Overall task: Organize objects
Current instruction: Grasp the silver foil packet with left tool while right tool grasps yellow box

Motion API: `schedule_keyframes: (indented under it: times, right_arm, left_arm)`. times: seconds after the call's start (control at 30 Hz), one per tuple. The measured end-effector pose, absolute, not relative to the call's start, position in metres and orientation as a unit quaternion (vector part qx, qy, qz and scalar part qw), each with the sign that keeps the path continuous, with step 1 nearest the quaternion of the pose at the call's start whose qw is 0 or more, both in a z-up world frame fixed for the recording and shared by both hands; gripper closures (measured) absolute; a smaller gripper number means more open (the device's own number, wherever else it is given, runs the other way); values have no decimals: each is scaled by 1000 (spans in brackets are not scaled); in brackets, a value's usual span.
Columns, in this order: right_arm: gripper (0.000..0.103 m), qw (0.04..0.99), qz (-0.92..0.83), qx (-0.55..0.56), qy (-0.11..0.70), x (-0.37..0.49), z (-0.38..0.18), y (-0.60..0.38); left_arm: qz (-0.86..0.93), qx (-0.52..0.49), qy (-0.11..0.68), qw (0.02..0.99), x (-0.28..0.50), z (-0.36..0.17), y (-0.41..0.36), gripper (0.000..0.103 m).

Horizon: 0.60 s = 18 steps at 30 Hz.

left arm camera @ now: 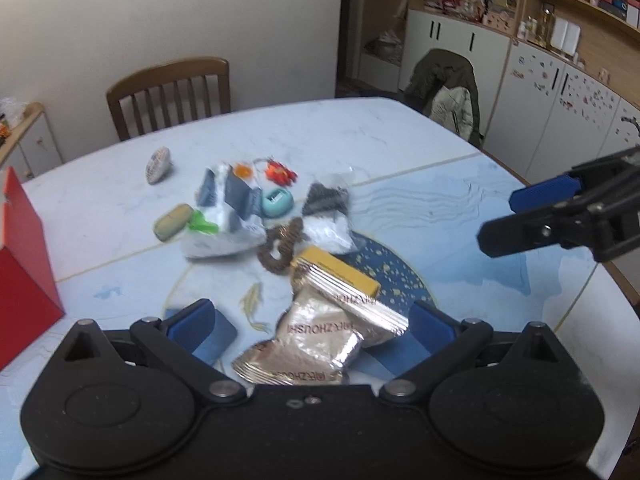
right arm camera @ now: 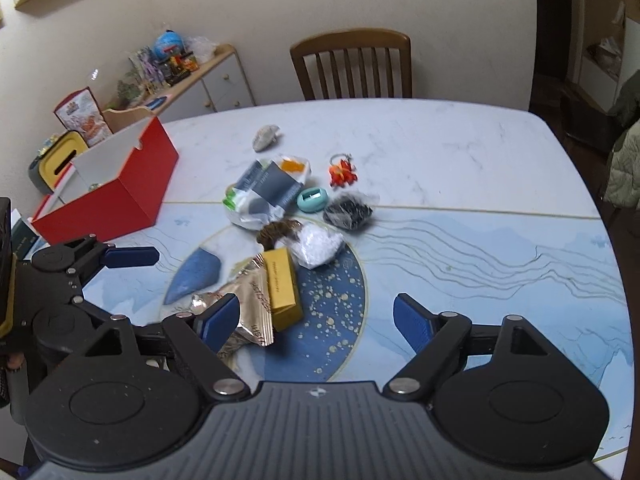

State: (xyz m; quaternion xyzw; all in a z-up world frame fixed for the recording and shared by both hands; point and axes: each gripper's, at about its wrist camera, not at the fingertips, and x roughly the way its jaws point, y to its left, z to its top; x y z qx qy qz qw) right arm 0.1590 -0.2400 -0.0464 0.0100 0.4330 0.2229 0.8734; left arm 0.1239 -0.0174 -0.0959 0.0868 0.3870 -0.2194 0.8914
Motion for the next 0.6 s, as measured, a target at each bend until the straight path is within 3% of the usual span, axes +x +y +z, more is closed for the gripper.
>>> schedule_keyframes:
  times: [0.6]
  right_arm:
    - [19,853,206,15,479,191,-77,-213]
  left_arm:
    - [-296,75,435,847,159,-144,-8,1]
